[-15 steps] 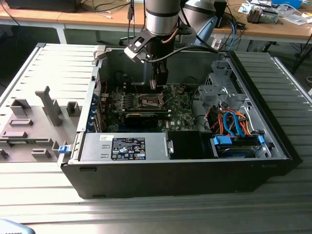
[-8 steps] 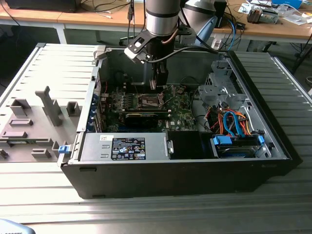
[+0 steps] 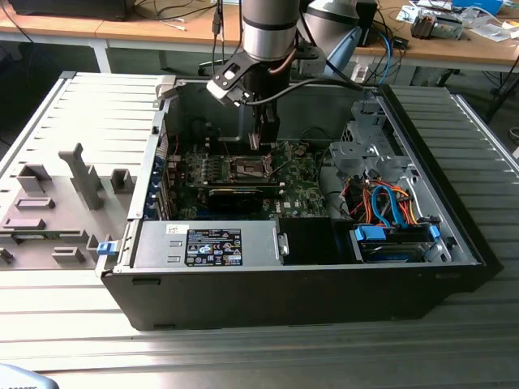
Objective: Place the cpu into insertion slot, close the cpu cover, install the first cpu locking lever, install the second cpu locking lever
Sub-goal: 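Place the cpu into insertion slot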
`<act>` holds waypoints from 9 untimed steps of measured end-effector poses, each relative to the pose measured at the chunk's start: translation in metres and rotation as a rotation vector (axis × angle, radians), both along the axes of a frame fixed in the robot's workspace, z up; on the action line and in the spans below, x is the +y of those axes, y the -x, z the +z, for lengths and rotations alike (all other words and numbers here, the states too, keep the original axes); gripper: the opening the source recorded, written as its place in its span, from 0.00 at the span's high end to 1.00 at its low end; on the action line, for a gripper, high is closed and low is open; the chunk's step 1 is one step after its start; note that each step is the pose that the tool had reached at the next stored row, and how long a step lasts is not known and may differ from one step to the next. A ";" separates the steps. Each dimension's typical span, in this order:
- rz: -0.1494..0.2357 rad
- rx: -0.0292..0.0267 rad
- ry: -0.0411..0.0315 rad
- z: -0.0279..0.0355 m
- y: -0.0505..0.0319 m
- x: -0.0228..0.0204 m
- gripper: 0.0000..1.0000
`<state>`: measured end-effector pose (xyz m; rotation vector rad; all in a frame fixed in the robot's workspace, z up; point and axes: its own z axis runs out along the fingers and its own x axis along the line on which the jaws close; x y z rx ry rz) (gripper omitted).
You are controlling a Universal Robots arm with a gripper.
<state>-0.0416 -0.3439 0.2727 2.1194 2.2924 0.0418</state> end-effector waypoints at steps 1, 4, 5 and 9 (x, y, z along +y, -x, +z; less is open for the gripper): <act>0.000 -0.0001 0.0000 -0.0004 0.0000 0.0000 0.45; 0.000 0.0000 0.0001 -0.0013 0.0000 0.0000 0.45; 0.000 -0.0001 0.0000 -0.0015 0.0000 0.0000 0.45; 0.000 0.0000 0.0000 -0.0020 0.0003 0.0000 0.45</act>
